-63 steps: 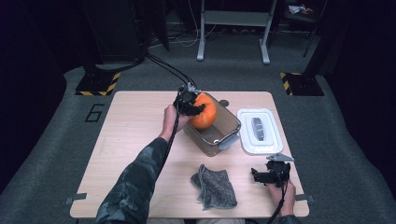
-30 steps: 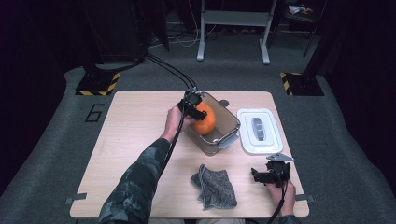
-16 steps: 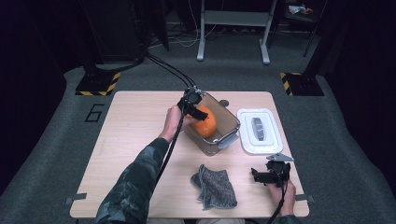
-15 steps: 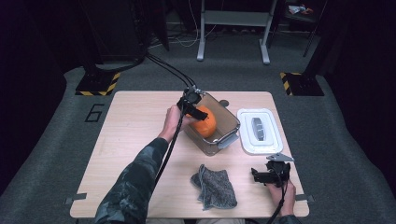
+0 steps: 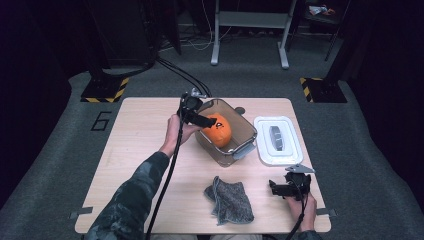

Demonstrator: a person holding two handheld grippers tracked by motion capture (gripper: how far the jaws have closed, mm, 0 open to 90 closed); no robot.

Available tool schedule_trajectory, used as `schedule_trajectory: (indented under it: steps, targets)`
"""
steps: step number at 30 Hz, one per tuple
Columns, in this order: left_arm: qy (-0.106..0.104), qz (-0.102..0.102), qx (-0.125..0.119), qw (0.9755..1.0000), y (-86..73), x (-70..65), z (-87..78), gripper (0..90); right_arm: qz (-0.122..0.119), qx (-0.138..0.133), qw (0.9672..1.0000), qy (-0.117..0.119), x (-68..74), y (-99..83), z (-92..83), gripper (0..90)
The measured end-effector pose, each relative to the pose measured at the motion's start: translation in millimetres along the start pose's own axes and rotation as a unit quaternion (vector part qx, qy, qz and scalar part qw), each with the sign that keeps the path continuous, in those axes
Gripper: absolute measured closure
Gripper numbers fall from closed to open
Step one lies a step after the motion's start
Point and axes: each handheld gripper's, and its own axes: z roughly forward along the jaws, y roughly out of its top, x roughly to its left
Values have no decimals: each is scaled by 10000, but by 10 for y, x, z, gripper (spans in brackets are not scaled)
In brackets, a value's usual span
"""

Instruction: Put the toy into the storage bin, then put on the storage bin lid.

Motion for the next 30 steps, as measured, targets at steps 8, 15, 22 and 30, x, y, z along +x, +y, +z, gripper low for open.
schedule_trajectory:
  steps: [8, 15, 22, 30]
  targets:
    - [17, -175, -308, 9994, -232, 118, -261, 104, 2, -1, 10000, 1, 1, 0, 0, 2]
    - [71, -432, -455, 9980, -474, 236, -390, 86, -2, 4, 10000, -1, 0, 0, 0, 2]
    - [214, -591, -499, 9968, -759, 310, -462, 66, 2, 2, 10000, 0, 1, 0, 0, 2]
    - [301, -751, -295, 9963, -1169, 397, -428, 61, -35, -9, 10000, 5, -3, 1, 0, 2]
